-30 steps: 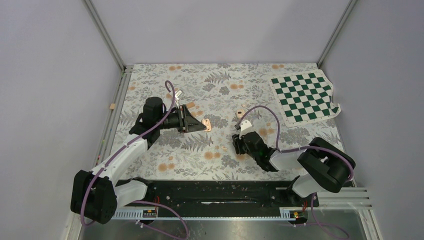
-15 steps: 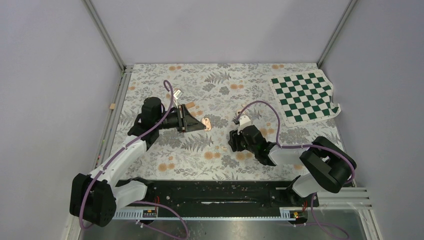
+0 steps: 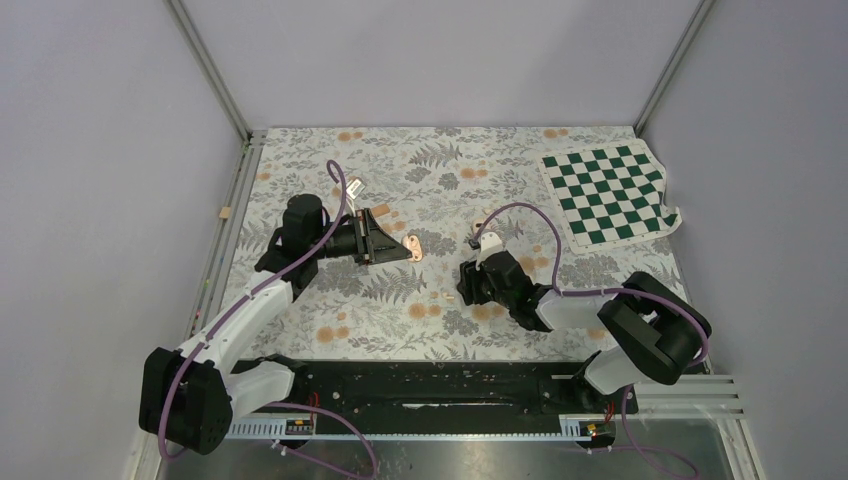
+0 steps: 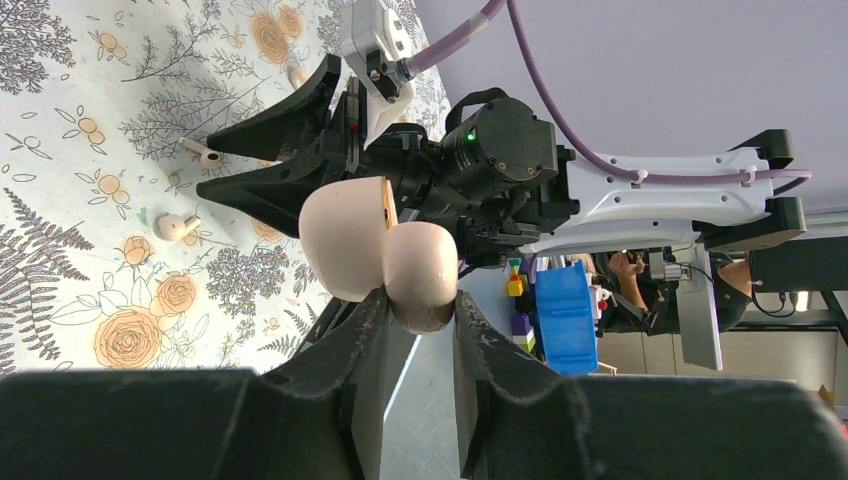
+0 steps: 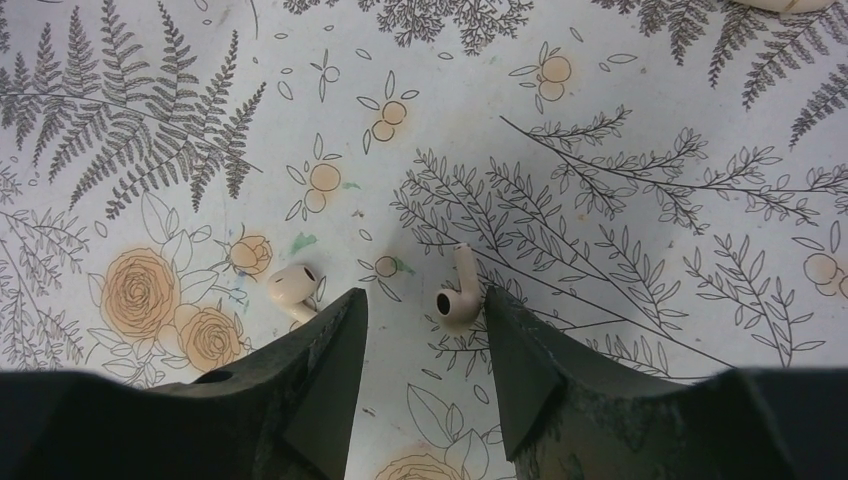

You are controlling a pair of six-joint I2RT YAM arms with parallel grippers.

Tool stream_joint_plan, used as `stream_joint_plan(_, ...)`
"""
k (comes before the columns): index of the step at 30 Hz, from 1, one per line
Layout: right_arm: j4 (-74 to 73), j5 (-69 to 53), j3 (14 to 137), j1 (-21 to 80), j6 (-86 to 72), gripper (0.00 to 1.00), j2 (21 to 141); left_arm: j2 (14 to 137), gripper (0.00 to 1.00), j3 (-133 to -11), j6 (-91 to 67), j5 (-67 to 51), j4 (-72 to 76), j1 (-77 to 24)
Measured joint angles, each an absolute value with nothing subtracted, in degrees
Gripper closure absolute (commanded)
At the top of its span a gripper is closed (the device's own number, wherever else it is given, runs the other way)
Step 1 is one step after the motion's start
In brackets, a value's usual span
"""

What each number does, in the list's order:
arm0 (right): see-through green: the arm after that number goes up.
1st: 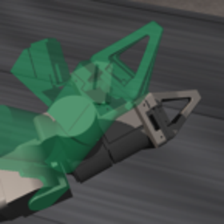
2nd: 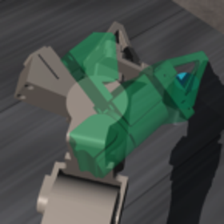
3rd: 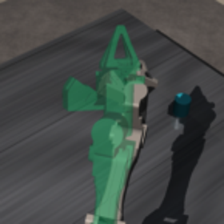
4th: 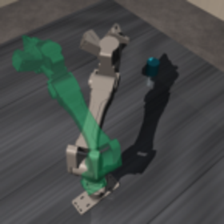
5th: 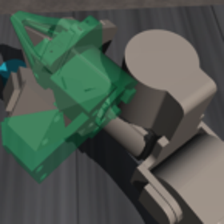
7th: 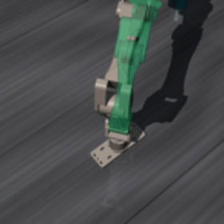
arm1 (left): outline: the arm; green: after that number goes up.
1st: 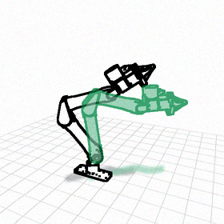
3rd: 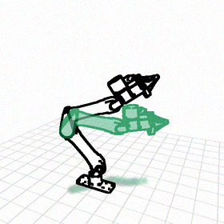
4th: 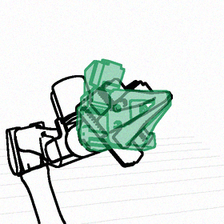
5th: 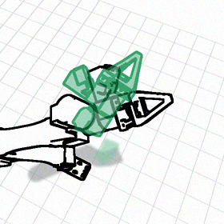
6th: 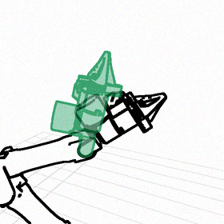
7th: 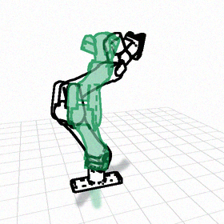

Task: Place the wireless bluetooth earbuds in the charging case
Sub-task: Pick up the earbud from the center of the board.

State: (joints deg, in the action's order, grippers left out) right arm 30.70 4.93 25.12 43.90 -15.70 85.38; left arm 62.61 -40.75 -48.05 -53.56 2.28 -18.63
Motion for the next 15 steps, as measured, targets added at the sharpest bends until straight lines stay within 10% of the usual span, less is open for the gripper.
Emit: stream_joint_plan(15, 33.93, 9.17, 25.10, 43.86, -12.53, 0.55, 87.66, 62.61, 1.00, -40.75, -48.07, -53.54, 2.28, -18.63)
